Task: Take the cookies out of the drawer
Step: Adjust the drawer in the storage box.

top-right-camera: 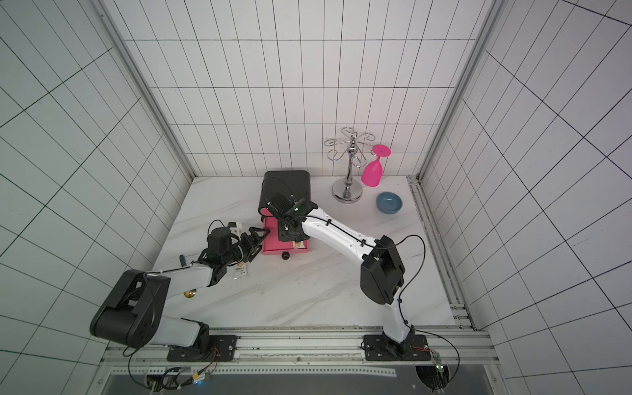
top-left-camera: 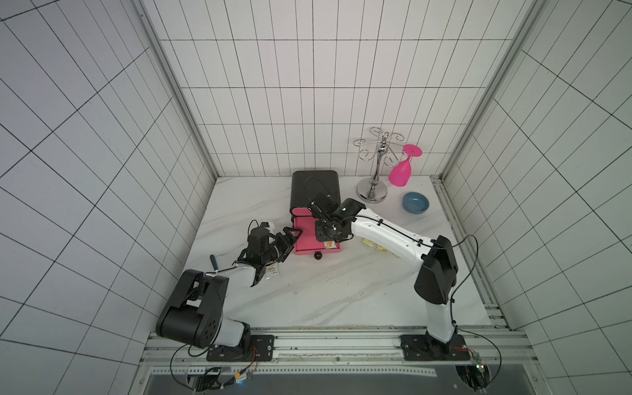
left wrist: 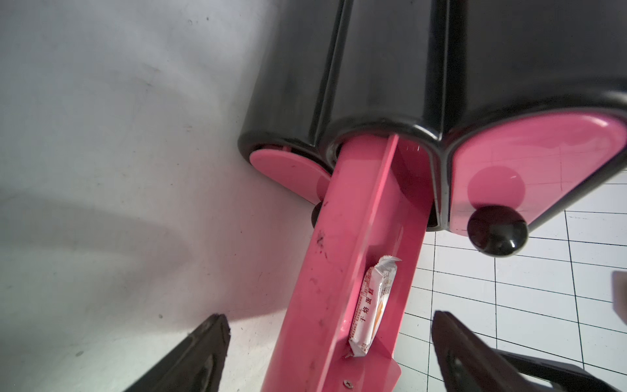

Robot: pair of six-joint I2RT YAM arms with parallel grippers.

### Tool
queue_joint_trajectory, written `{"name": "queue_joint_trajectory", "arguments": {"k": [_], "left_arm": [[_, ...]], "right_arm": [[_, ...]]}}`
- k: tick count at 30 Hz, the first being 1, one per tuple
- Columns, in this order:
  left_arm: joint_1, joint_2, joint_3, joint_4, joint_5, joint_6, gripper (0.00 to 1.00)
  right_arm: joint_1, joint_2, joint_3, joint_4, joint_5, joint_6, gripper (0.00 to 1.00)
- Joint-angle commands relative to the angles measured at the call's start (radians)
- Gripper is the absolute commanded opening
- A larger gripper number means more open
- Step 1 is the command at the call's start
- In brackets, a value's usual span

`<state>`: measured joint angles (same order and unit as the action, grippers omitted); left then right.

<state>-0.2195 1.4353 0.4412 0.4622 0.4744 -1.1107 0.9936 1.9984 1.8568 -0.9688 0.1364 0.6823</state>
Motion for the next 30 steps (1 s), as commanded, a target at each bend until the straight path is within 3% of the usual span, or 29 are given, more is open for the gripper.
{"name": "queue_joint_trajectory", "arguments": {"k": [1, 16, 23, 30], "left_arm": [[0.005, -0.011, 0.026, 0.018, -0.010, -0.009, 0.96], [-0.008, -0.015, 0.040, 0.004, 0.035, 0.004, 0.96], [0.000, -0.093, -0.015, -0.109, 0.017, 0.068, 0.98], [-0.041, -0.173, -0.088, -0.089, -0.009, 0.019, 0.98]], "right_arm": [[-0.006, 0.048, -0.013, -0.017, -0.049, -0.021, 0.42], [-0.028, 0.026, -0.032, -0.042, -0.015, -0.044, 0.58], [-0.033, 0.012, -0.016, -0.034, -0.039, -0.061, 0.61], [-0.034, 0.010, -0.013, -0.034, -0.050, -0.067, 0.61]]}}
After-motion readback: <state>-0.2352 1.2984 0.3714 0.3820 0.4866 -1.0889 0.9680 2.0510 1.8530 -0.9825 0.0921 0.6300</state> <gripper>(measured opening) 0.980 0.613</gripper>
